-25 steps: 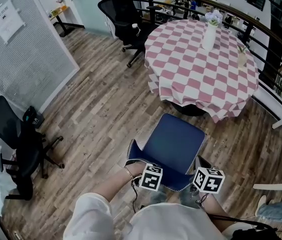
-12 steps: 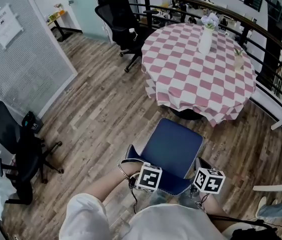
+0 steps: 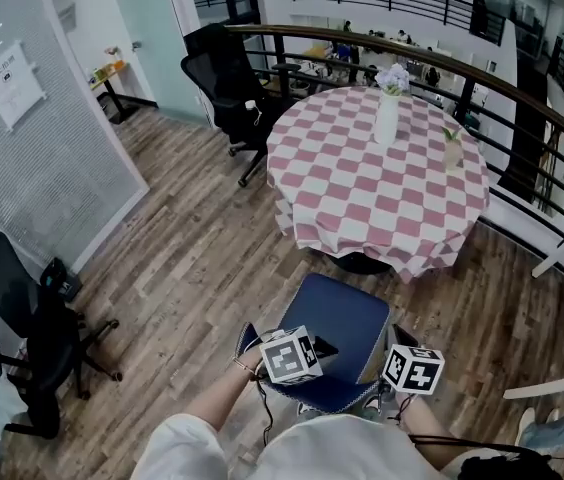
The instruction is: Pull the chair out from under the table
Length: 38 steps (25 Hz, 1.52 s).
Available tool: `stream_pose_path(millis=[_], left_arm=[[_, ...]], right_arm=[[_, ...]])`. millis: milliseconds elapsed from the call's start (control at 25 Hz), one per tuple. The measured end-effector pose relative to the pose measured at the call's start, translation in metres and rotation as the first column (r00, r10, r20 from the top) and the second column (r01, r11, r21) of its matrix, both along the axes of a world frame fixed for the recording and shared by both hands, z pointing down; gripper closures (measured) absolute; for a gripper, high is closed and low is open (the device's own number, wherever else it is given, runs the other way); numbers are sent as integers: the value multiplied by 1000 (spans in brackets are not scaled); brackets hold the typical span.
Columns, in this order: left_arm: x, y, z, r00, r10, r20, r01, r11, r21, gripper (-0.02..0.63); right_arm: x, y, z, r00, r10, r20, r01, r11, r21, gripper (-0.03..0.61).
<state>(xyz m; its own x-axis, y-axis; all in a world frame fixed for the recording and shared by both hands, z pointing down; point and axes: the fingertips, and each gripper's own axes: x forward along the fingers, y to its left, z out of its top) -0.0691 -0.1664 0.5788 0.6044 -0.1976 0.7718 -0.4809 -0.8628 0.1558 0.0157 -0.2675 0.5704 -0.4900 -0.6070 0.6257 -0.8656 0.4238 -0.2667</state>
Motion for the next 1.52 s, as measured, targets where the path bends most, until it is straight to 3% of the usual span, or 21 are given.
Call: stream_pose_path(millis=[120, 200, 320, 480, 560, 640, 720, 960, 1520], left_arm=[[12, -37, -17, 978, -187, -98, 195, 978, 79, 607], [15, -64, -28, 935, -324, -143, 345, 925, 157, 609], [12, -101, -43, 826, -527, -200, 563, 790, 244, 609], [15, -135, -63, 637, -711, -300, 771, 596, 225, 609], [20, -143, -72, 565, -751, -342, 825, 521, 220, 609], [27, -147, -78, 528, -768, -363, 849, 473, 236, 609], [34, -149, -79, 517, -774, -367, 856, 455, 247, 609], [44, -146, -64, 493, -798, -347, 870, 441, 222, 611], [51, -144, -69, 523, -778, -348, 852, 463, 245, 611]], right_arm=[[15, -12, -10, 1000, 21, 9, -21, 999, 26, 561], [24, -19, -16, 999, 33, 19, -34, 998, 44, 560], [36, -28, -27, 998, 48, 32, -50, 996, 74, 560], [52, -40, -40, 997, 61, 37, -65, 991, 113, 560], [59, -44, -45, 997, 66, 37, -70, 989, 129, 561], [65, -48, -49, 997, 72, 37, -76, 987, 143, 561], [69, -51, -53, 996, 77, 39, -83, 984, 156, 561], [67, -47, -46, 996, 73, 44, -79, 984, 158, 561], [61, -40, -51, 999, 43, 30, -47, 982, 183, 561]])
